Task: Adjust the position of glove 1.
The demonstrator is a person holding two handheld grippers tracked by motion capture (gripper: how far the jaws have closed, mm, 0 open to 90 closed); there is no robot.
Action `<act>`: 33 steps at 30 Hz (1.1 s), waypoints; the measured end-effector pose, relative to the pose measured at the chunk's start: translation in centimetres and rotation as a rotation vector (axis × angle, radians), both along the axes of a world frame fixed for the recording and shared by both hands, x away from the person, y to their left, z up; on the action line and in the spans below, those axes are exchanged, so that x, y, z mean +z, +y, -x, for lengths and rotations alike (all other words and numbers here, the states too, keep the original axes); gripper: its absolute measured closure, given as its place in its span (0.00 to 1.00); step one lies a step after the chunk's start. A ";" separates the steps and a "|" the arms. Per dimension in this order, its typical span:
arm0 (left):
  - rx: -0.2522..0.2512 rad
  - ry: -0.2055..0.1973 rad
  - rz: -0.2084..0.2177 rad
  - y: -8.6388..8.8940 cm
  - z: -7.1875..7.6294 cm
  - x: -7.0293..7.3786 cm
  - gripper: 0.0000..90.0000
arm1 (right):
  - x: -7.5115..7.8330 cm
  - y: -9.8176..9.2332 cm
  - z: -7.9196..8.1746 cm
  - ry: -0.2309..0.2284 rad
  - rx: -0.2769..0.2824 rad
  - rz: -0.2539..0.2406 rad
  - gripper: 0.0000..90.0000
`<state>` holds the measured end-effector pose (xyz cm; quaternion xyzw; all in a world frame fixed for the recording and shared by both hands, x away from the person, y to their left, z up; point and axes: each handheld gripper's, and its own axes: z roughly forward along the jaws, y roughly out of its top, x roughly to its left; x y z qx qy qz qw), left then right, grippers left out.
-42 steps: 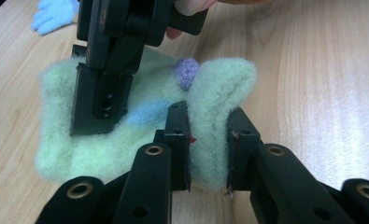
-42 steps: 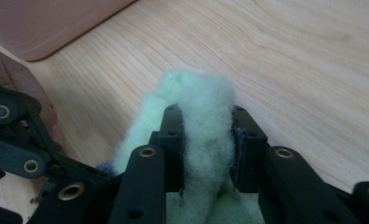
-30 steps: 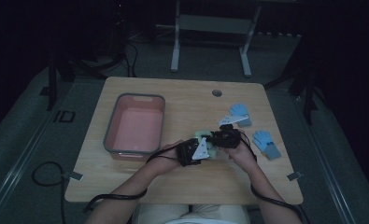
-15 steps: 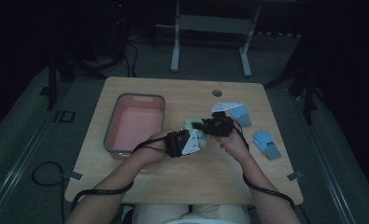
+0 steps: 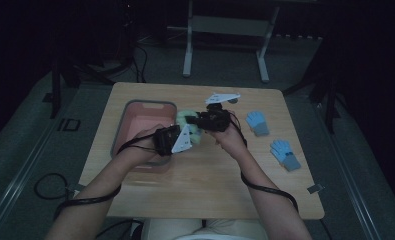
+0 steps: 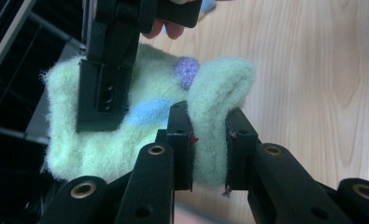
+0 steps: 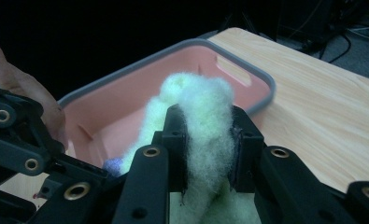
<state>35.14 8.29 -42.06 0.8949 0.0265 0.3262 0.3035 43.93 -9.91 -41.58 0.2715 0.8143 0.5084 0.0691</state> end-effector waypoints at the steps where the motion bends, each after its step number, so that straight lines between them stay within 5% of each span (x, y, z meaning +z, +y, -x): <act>1: 0.008 0.003 -0.005 0.5 0.0 0.0 0.85 | 0.0 0.6 -0.1 -0.001 0.005 -0.001 0.81; 8: 0.059 0.019 -0.026 3.8 0.0 -0.4 0.85 | -0.4 5.3 -0.6 -0.003 0.043 0.011 0.81; 11: 0.068 0.033 -0.027 4.9 0.1 -0.7 0.85 | -0.5 5.7 -0.6 -0.004 0.047 0.011 0.80; 12: 0.074 0.061 -0.028 6.5 0.1 -1.1 0.85 | -1.1 7.6 -0.6 -0.008 0.067 0.022 0.80; 19: 0.059 0.115 -0.057 9.3 -0.2 -2.8 0.85 | -2.8 10.6 -0.4 0.015 0.098 0.033 0.80; 28: 0.018 0.259 -0.084 10.0 -2.3 -4.9 0.84 | -5.3 11.6 -0.6 0.047 0.083 0.069 0.80; 33: -0.011 0.276 -0.125 9.7 -3.6 -5.8 0.84 | -6.2 11.4 -1.0 0.074 0.041 0.090 0.73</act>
